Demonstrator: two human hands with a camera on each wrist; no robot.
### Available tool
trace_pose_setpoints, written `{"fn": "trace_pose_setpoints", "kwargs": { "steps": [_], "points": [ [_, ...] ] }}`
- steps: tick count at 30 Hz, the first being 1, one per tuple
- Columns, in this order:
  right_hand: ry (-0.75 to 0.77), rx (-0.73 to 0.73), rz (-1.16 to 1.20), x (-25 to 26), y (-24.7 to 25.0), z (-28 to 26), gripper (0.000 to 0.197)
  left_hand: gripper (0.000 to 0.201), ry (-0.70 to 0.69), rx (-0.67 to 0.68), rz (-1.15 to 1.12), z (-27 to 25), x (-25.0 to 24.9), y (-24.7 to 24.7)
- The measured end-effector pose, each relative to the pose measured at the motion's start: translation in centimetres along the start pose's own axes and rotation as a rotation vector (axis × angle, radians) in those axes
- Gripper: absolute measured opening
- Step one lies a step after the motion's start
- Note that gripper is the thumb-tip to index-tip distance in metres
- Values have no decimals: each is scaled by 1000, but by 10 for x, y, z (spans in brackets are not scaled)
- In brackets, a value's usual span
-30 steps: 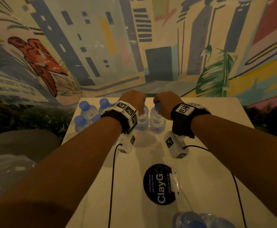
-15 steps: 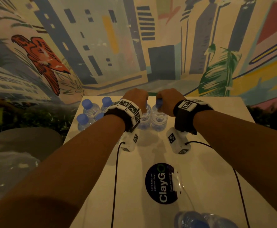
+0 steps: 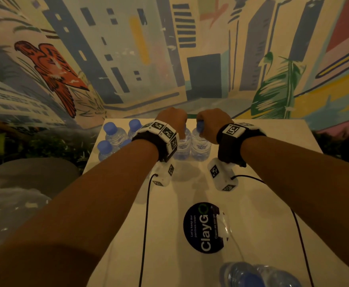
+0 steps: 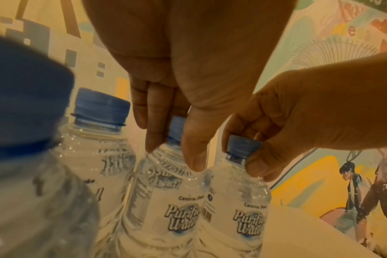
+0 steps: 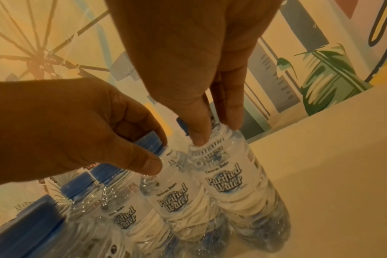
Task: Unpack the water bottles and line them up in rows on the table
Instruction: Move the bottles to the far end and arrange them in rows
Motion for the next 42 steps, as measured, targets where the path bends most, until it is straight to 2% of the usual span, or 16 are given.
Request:
{"fn": "trace_pose_setpoints", "kwargs": {
  "steps": [24, 37, 42],
  "points": [
    [6, 6, -7, 1, 2, 0, 23, 18, 21, -54, -16, 8, 1, -6],
    [-16, 38, 4, 3, 5, -5, 27, 23, 44, -8, -6, 7, -2, -6],
    [-19, 116, 56, 1, 7, -24, 55, 22, 13, -3, -9, -5, -5, -3]
  ]
}}
Point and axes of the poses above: each hand's wrist, its own z-axis towards the middle knuckle, its own y-axis out of the back of the hand, x = y × z, the point moved 3 cm from there along z, towards the middle knuckle, and after that the axes turned 15 degrees about x, right-handed, at the moved point
